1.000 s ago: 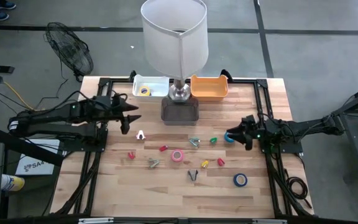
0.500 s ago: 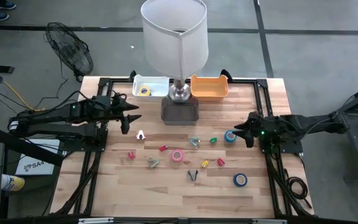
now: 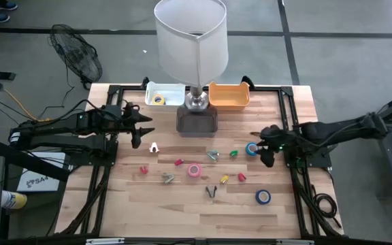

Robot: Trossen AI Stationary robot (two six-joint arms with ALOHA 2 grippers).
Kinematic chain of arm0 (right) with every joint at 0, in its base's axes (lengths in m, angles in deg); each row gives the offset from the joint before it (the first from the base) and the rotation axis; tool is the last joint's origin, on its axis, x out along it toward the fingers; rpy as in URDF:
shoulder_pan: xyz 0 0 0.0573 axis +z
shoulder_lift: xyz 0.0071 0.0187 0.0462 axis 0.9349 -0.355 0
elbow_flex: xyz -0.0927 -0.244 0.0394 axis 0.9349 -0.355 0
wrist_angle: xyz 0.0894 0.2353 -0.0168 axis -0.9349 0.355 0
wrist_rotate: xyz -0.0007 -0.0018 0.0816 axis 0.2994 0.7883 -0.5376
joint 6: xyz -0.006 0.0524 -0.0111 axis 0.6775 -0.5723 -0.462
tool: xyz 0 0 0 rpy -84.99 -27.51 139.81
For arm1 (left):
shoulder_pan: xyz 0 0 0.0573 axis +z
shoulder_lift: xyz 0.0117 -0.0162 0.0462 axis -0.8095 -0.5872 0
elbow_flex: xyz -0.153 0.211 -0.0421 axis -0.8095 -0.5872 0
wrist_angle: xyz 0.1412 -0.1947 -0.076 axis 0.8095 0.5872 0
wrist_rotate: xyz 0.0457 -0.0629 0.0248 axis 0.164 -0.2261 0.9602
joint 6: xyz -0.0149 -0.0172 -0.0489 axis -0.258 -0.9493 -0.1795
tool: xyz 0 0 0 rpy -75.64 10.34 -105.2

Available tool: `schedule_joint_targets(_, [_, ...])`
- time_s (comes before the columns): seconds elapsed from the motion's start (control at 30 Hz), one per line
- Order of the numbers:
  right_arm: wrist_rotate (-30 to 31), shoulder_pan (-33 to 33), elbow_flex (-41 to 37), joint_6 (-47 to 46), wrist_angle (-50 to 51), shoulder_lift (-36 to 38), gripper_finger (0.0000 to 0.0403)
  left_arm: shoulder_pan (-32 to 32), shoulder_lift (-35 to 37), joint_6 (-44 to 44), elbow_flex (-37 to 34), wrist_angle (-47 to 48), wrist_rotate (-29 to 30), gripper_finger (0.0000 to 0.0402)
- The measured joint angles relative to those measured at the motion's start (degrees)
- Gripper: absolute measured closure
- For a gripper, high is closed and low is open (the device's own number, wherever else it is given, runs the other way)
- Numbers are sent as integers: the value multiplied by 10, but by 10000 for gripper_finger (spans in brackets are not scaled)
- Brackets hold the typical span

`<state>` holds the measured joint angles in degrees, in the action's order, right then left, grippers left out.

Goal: Pick and place Stapler, Stapler remover, tape
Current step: Put the light blue tape into the white bin

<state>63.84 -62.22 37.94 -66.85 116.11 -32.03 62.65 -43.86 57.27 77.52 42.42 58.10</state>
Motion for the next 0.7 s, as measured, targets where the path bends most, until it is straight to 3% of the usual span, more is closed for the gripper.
schedule_joint_targets(0.33, [-17, 17, 14, 51, 3, -171, 222, 0, 0, 26, 0, 11, -26, 199])
schedule_joint_targets(0.7, [-9, 37, 14, 144, -42, -248, 222, 0, 0, 28, 0, 52, -32, 199])
